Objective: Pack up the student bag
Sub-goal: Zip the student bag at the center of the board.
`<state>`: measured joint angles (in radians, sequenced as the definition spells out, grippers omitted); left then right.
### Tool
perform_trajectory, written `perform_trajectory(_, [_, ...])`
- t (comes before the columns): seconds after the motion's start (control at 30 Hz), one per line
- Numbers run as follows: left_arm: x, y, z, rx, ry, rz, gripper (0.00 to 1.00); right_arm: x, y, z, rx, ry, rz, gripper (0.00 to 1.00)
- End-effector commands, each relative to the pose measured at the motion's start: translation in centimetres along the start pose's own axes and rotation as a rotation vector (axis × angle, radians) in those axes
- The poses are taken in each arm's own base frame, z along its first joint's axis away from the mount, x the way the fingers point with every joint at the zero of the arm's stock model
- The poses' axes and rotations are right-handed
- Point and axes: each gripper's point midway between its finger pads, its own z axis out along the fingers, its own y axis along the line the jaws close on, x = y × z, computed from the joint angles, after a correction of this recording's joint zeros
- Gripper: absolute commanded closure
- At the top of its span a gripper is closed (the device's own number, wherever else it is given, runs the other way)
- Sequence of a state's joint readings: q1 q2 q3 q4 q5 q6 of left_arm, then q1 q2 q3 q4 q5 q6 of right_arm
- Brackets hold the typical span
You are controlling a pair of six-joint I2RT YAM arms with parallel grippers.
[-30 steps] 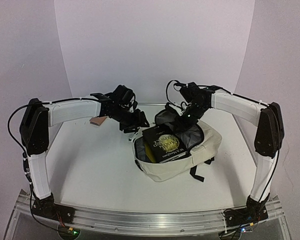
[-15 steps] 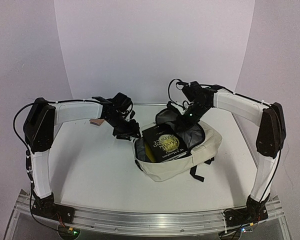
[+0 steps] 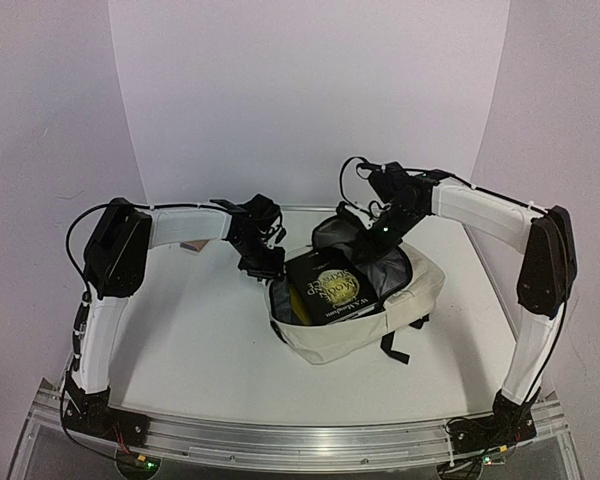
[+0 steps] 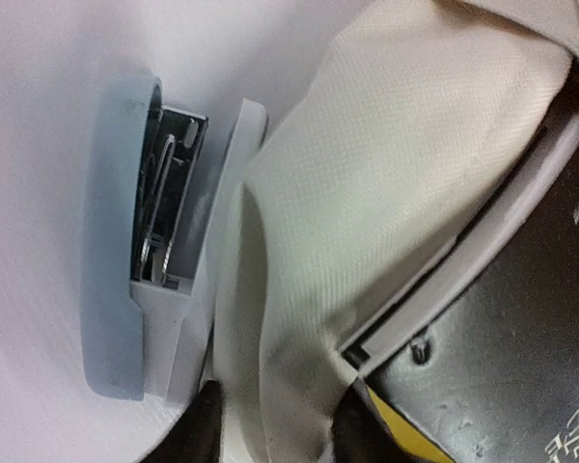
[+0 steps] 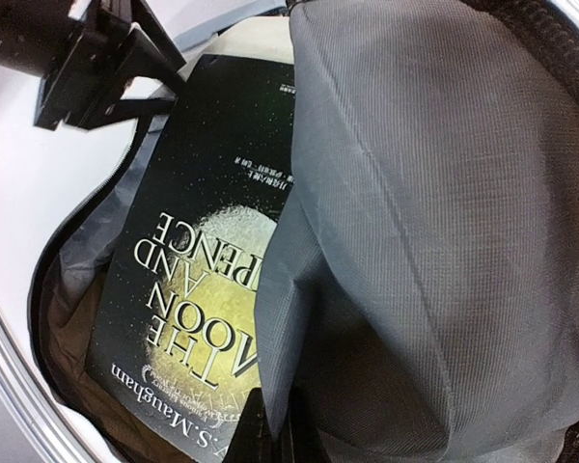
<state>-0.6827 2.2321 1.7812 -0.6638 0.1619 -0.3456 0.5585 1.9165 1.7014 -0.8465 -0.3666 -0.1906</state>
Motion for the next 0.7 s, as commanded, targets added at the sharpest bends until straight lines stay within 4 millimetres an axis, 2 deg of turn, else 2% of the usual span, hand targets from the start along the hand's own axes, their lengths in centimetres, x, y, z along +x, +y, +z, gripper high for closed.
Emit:
perform_trajectory(0.0, [-3.1, -0.3, -2.2, -0.039, -0.094, 0.038, 0.81, 0.1, 1.2, -3.2, -0.023, -0.036, -0.030, 0.99])
perform_trajectory(0.1, [-4.4, -0.9, -4.5, -0.037, -0.143, 0.043, 0.98, 0.5, 0.9, -3.2, -0.011, -0.027, -0.034, 0.98])
perform_trajectory(0.27, [-6.9, -5.6, -10.7, 0.099, -0.234, 0.066, 1.00, 1.0, 0.2, -3.1, 0.024, -0.010, -0.041, 0.95])
perform_trajectory(0.3, [-7.1, -6.0, -11.6, 0.110, -0.243, 0.055, 1.00, 1.1, 0.1, -3.0, 0.027, -0.007, -0.046, 0.95])
perform_trajectory(0.43, [-8.3, -5.9, -14.8, 0.110, -0.306, -0.024, 1.00, 2.0, -0.1, -2.7, 0.042, 0.015, -0.068, 0.96])
perform_trajectory(0.57, [-9.5, -7.1, -18.1, 0.200, -0.408, -0.077, 1.00, 3.3, -1.0, -2.4, 0.082, 0.049, -0.098, 0.96])
perform_trajectory(0.67, [-9.6, -5.6, -18.7, 0.241, -0.432, -0.162, 1.00, 3.9, -1.4, -2.4, 0.102, 0.065, -0.122, 0.96])
